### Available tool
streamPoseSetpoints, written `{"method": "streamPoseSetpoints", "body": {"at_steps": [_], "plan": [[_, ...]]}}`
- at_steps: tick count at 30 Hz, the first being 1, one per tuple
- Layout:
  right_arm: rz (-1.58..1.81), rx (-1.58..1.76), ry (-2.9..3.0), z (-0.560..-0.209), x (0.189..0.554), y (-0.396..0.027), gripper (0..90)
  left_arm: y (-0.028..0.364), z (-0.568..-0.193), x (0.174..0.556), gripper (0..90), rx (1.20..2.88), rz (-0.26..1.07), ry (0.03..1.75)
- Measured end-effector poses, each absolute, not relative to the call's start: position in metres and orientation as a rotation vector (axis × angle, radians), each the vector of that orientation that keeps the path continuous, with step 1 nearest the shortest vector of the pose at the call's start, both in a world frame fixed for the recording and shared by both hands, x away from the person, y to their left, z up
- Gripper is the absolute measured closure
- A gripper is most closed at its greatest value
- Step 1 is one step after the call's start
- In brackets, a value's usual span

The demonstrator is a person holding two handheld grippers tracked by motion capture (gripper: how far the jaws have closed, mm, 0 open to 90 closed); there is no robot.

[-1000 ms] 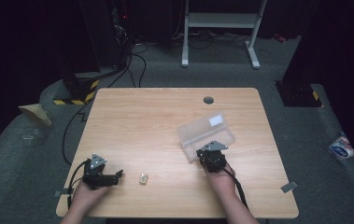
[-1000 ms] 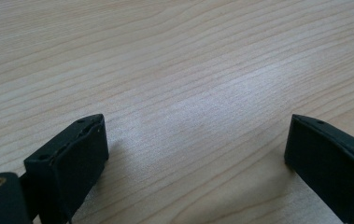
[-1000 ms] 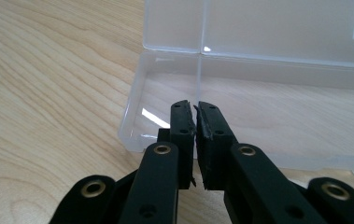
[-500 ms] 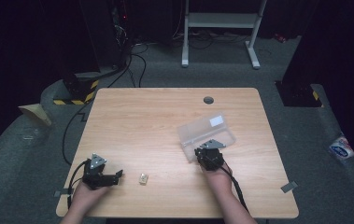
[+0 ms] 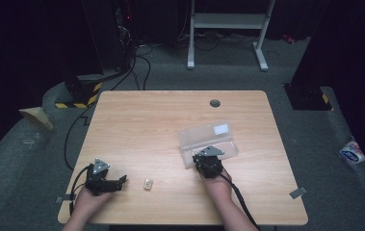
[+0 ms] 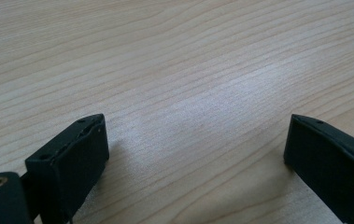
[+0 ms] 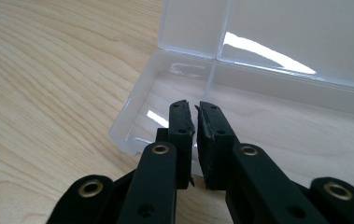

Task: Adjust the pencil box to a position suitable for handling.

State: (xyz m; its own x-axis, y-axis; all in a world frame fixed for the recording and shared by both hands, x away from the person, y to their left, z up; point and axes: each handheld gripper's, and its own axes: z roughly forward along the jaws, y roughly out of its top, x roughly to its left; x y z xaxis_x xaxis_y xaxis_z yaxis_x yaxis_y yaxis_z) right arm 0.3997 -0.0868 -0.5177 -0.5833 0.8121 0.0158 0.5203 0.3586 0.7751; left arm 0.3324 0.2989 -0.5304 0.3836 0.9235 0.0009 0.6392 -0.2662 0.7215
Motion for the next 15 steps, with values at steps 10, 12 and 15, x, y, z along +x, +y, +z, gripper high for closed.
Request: {"method": "streamPoseSetpoints", "body": {"at_steps": [10,12,15], "plan": [[1.121,1.150,2.231,-0.507,0.398,-0.090,77.7,0.299,-0.530,0.332,6.9,2.003,0.571,1.339],[1.104,1.152,2.198,-0.500,0.401,-0.102,77.1,0.299,-0.530,0.332,6.9,2.005,0.571,1.338],[1.060,1.199,2.141,-0.493,0.407,-0.131,76.9,0.299,-0.530,0.332,7.1,2.006,0.571,1.337]]}}
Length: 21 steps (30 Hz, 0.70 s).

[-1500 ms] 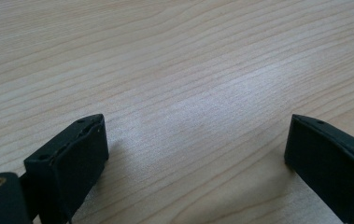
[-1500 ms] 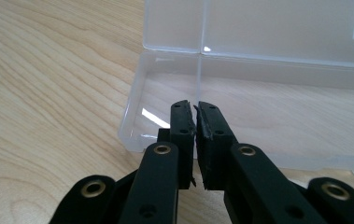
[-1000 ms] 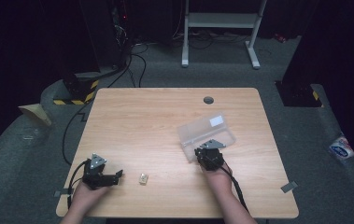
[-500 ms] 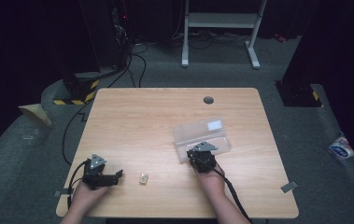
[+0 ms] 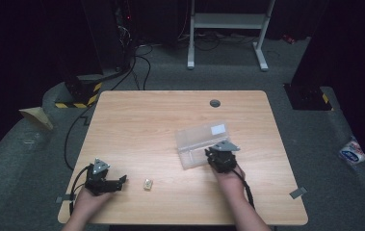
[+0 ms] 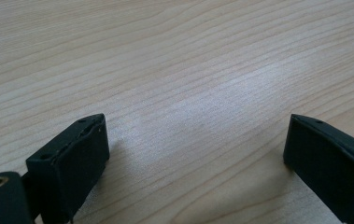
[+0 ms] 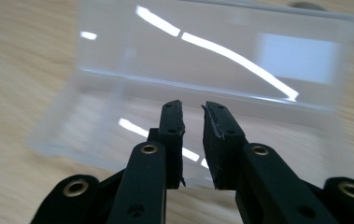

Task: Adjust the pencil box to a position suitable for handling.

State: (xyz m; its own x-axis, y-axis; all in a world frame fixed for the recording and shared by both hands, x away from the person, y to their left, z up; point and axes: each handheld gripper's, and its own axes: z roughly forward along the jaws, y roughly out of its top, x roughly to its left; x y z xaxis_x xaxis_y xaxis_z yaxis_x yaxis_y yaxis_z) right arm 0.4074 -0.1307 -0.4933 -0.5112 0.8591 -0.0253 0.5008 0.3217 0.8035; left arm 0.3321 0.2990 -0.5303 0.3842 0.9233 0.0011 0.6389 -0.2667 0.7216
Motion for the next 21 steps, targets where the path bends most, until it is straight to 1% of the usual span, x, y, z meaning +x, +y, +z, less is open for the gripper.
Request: {"method": "streamPoseSetpoints", "body": {"at_steps": [4,9,14,21], "plan": [[0.997,1.281,2.068,-0.492,0.416,-0.169,76.5,0.299,-0.530,0.332,7.1,2.006,0.571,1.337],[0.963,1.359,2.021,-0.495,0.423,-0.197,75.1,0.299,-0.530,0.332,7.1,2.004,0.572,1.338],[0.945,1.405,2.007,-0.500,0.430,-0.207,74.7,0.299,-0.530,0.332,7.3,2.003,0.572,1.339],[0.906,1.438,2.010,-0.509,0.439,-0.205,75.9,0.299,-0.530,0.332,7.8,2.004,0.574,1.338]]}}
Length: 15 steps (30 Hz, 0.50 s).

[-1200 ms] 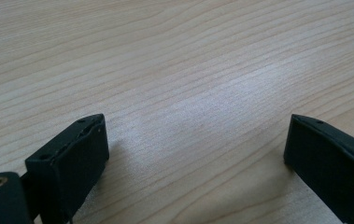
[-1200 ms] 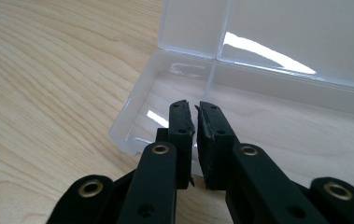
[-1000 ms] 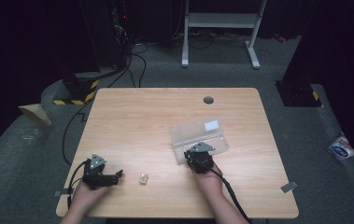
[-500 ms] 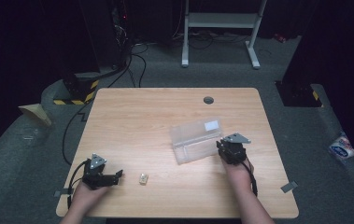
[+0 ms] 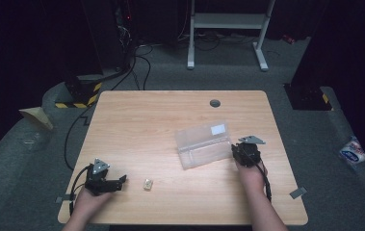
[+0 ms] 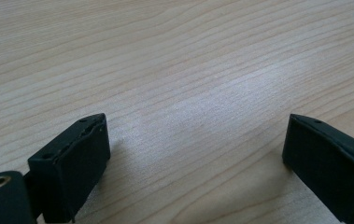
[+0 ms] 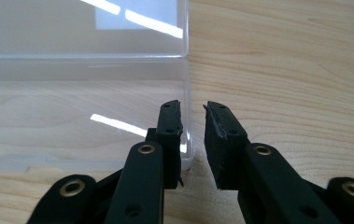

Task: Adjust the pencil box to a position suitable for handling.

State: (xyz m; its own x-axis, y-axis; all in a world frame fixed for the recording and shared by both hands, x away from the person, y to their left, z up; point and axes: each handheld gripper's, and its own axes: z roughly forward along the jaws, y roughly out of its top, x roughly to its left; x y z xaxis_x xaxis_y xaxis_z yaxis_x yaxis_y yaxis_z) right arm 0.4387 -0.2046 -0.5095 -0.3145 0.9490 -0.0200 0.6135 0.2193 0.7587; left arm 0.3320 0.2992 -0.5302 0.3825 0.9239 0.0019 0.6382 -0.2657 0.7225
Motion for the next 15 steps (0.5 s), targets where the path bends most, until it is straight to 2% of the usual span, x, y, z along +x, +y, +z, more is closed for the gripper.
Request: {"method": "streamPoseSetpoints", "body": {"at_steps": [7,15], "plan": [[0.883,1.424,2.036,-0.515,0.439,-0.204,83.4,0.299,-0.530,0.332,7.9,2.001,0.574,1.339],[0.902,1.408,2.045,-0.518,0.425,-0.199,83.1,0.299,-0.530,0.332,7.9,2.001,0.574,1.339]]}}
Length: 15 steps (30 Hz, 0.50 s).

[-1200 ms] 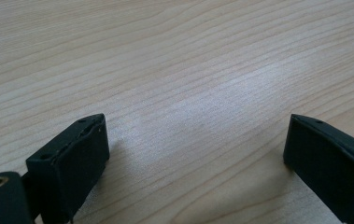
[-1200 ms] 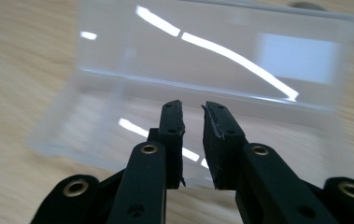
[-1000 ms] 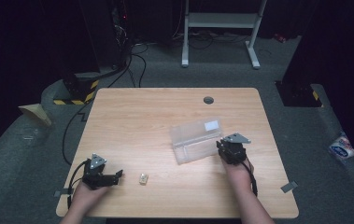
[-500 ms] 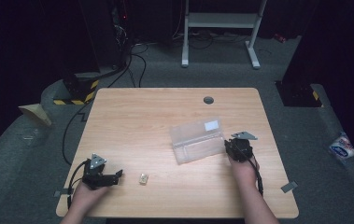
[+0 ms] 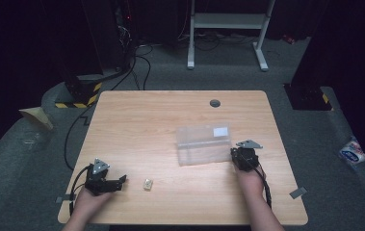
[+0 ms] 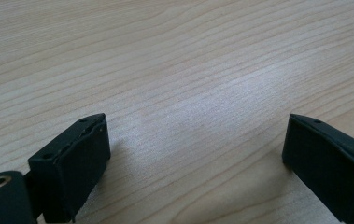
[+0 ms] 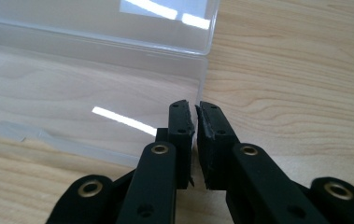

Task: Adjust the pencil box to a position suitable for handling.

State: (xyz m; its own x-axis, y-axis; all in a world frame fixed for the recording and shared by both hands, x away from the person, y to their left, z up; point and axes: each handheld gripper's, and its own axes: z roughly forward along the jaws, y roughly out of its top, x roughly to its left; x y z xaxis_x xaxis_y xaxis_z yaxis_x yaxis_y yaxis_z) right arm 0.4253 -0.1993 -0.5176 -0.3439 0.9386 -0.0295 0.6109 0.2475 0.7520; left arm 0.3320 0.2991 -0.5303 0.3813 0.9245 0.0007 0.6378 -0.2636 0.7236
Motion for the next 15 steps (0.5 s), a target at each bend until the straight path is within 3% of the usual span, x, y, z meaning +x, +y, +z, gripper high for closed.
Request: {"method": "streamPoseSetpoints", "body": {"at_steps": [10,15], "plan": [[0.957,1.400,2.046,-0.517,0.409,-0.194,75.7,0.299,-0.530,0.332,7.9,2.003,0.574,1.339],[0.956,1.411,2.052,-0.518,0.414,-0.192,76.3,0.299,-0.530,0.332,7.9,2.001,0.574,1.339]]}}
